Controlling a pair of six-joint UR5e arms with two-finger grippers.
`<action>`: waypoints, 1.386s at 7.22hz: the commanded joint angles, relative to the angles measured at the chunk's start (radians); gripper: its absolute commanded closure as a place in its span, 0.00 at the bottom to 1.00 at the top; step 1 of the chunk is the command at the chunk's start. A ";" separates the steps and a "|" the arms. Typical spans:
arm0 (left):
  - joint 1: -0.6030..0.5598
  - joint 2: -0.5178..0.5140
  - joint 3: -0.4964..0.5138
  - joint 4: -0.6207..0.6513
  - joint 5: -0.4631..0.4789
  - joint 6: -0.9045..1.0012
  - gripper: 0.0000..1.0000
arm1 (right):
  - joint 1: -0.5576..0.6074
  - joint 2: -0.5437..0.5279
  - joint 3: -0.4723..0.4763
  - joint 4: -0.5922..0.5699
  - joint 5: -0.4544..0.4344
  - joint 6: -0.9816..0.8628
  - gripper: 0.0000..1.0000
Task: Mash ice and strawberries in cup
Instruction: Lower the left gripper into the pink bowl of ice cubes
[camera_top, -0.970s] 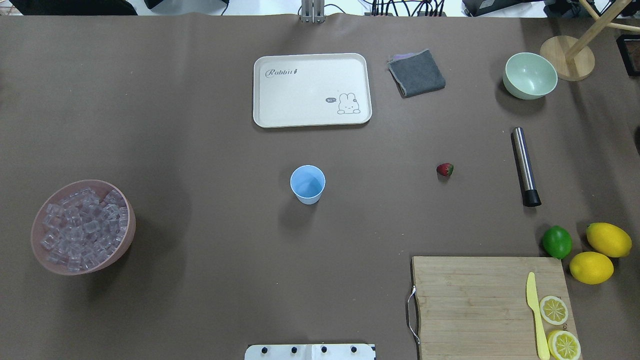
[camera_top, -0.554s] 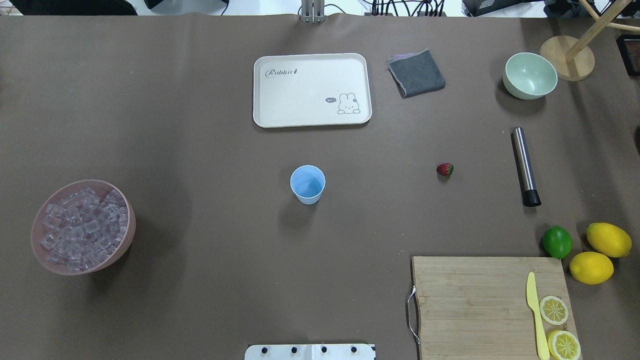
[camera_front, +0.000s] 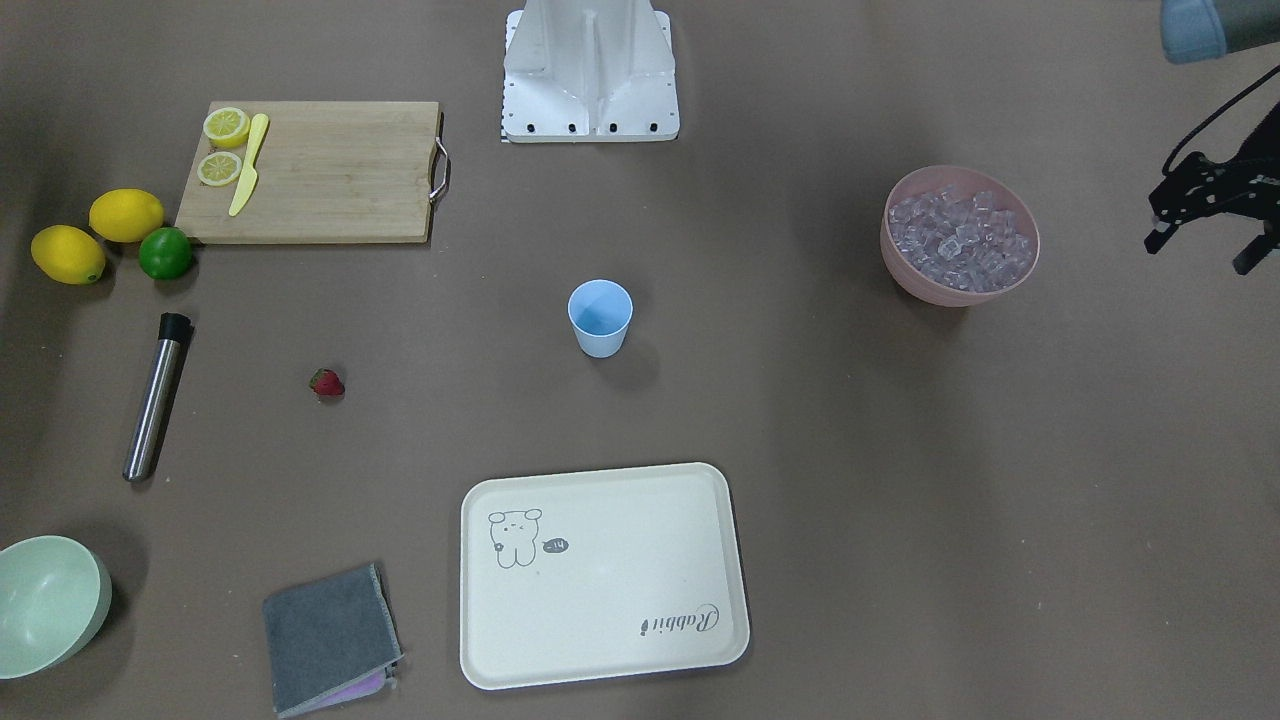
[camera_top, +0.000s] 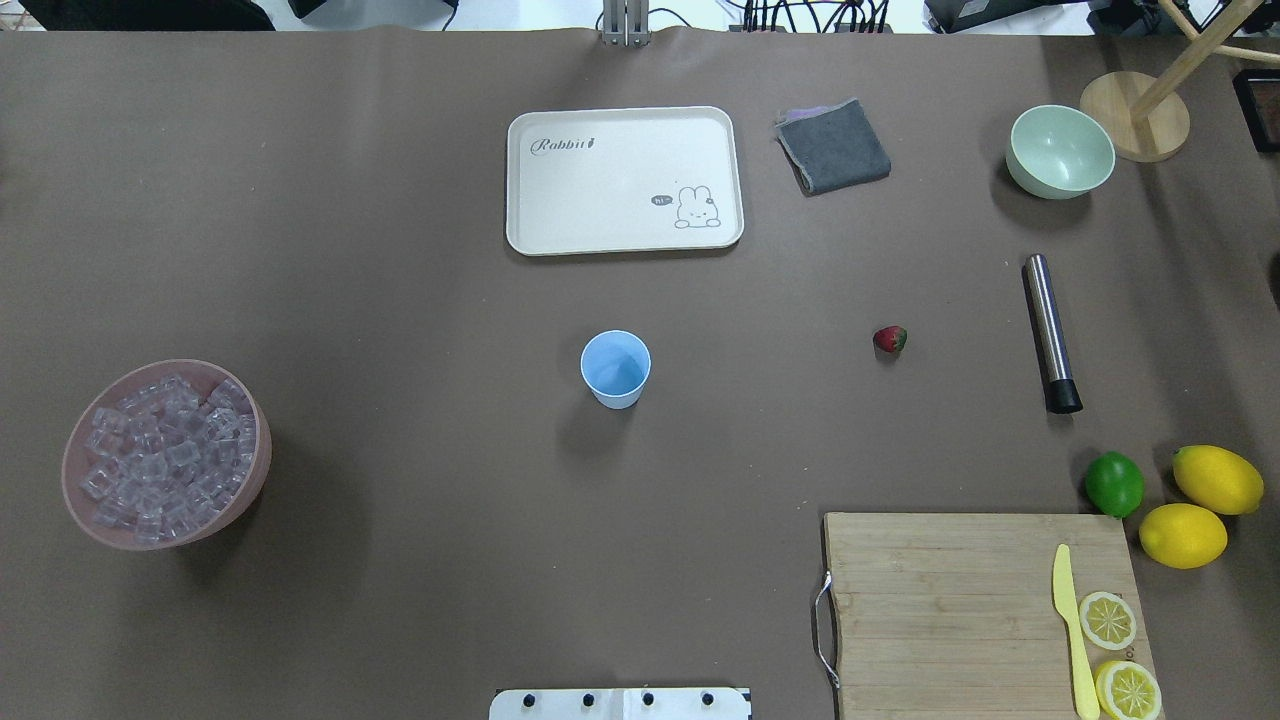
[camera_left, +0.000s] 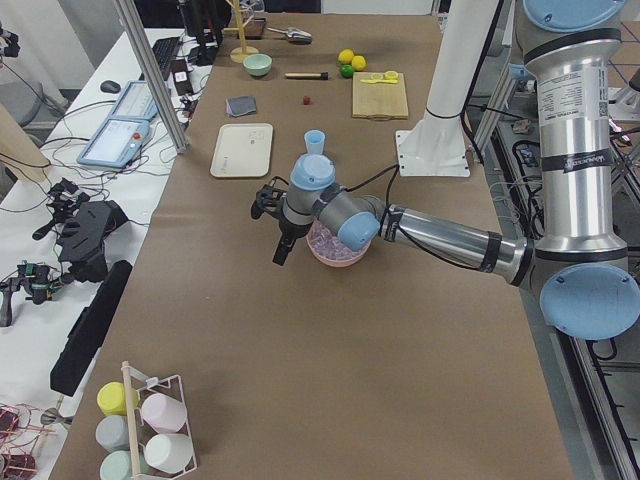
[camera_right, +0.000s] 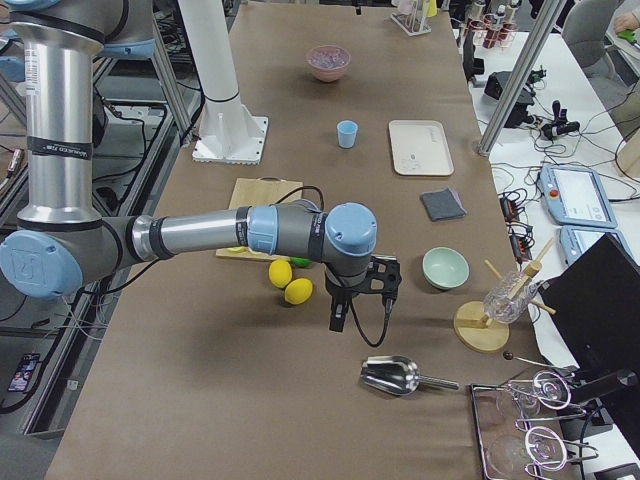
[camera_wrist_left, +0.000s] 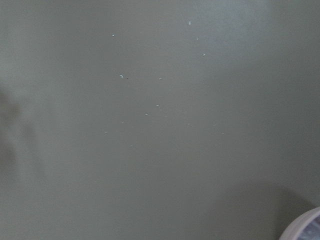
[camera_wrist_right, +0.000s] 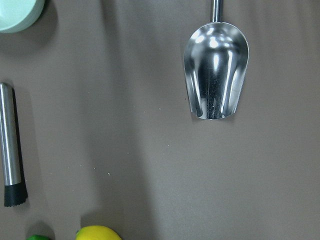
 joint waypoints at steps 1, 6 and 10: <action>0.185 0.104 -0.145 0.000 0.157 -0.104 0.02 | 0.000 -0.004 -0.001 0.001 0.000 0.001 0.00; 0.502 0.122 -0.219 0.000 0.290 -0.359 0.15 | 0.000 -0.016 -0.001 0.002 0.000 0.000 0.00; 0.504 0.040 -0.140 0.000 0.291 -0.340 0.18 | 0.000 -0.019 -0.001 0.002 0.000 0.000 0.00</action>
